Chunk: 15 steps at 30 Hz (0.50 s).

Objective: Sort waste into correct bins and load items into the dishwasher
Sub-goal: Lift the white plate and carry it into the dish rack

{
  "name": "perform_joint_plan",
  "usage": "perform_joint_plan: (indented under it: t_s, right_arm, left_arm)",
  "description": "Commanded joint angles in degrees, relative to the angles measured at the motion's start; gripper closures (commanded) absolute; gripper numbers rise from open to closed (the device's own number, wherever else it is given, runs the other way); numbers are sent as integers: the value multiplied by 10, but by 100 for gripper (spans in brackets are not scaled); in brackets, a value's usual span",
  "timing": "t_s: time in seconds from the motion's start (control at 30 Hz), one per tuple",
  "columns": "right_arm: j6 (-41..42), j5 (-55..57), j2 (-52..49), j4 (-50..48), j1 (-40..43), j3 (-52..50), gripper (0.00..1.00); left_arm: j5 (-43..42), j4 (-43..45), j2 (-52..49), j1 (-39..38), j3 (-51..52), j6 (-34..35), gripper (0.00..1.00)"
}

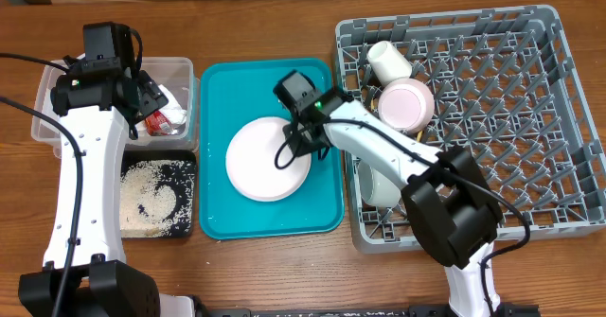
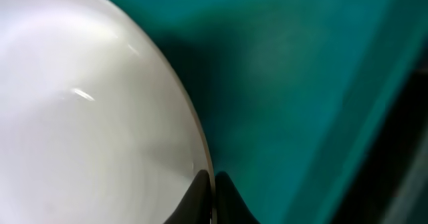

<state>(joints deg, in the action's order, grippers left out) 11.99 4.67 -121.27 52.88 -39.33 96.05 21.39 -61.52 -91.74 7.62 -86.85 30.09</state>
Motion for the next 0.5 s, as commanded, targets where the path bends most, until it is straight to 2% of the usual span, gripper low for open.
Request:
perform_joint_plan:
  t_s: [0.0, 0.13, 0.47]
  right_arm:
    - [-3, 101, 60, 36, 5, 62, 96]
    - [-3, 207, 118, 94, 5, 107, 96]
    - [-23, 510, 261, 119, 7, 111, 96]
  left_arm:
    - [-3, 1, 9, 2, -13, 8, 0]
    - [-3, 1, 9, 2, -13, 8, 0]
    - [-3, 0, 9, 2, -13, 8, 0]
